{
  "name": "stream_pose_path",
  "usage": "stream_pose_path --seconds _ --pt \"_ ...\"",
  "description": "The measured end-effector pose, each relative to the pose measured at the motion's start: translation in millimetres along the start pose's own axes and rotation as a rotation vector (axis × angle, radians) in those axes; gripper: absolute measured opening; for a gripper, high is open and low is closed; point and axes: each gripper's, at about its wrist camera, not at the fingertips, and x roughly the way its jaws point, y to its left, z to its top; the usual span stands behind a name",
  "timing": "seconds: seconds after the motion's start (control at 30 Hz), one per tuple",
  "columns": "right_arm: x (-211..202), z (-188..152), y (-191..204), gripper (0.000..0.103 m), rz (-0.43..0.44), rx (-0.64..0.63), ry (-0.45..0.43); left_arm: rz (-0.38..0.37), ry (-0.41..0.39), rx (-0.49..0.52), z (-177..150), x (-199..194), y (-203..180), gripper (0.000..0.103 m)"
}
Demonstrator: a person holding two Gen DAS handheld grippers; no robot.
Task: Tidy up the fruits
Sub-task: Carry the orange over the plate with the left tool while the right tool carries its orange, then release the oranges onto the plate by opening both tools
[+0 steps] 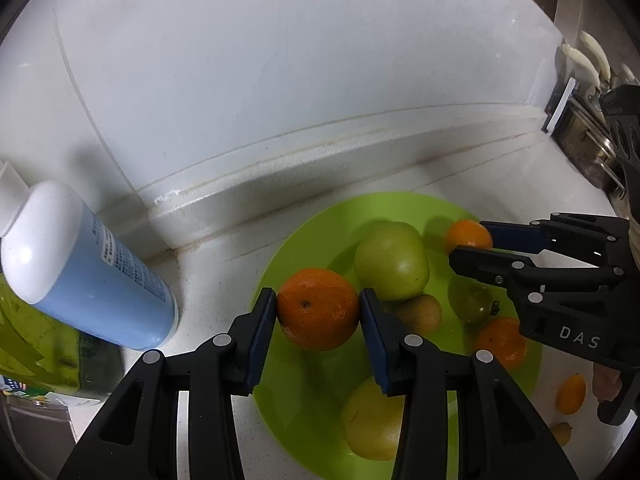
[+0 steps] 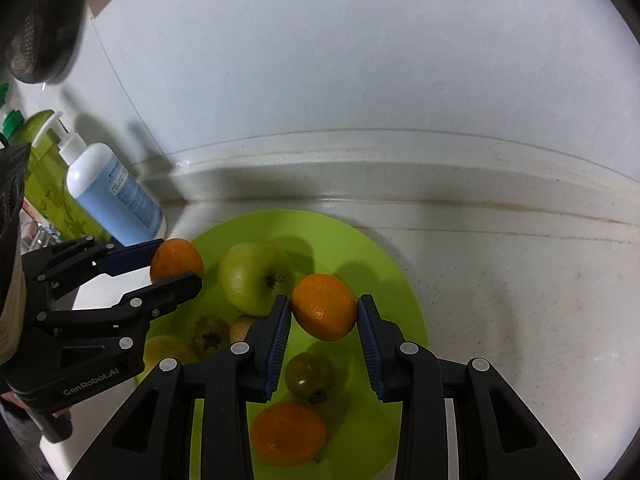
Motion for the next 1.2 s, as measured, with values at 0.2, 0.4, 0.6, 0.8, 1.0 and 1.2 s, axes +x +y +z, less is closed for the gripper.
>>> stream_pose_path --seconds 0.2,0.4,0.6,0.8,1.0,1.2 --pt "6 2 -1 0.035 -0.004 0.002 0.011 -0.002 0.027 -0.014 2 10 -1 0.042" --pt "8 2 0 0.035 -0.008 0.0 0.018 -0.001 0.034 -0.013 3 14 -2 0.042" --pt "12 1 2 0.036 0.001 0.013 0.025 -0.014 0.036 -0.028 2 13 0 0.043" --pt "-5 -3 4 0.04 0.006 0.011 -0.005 0.01 -0.023 -0.023 3 -9 -5 0.051" --pt "-32 -10 12 0.04 0.01 -0.007 -0.054 0.045 -0.1 -0.019 -2 -45 -13 0.056" --pt "-73 -20 23 0.041 0.017 -0.032 -0.125 0.059 -0.183 -0.02 -13 -90 -21 0.061"
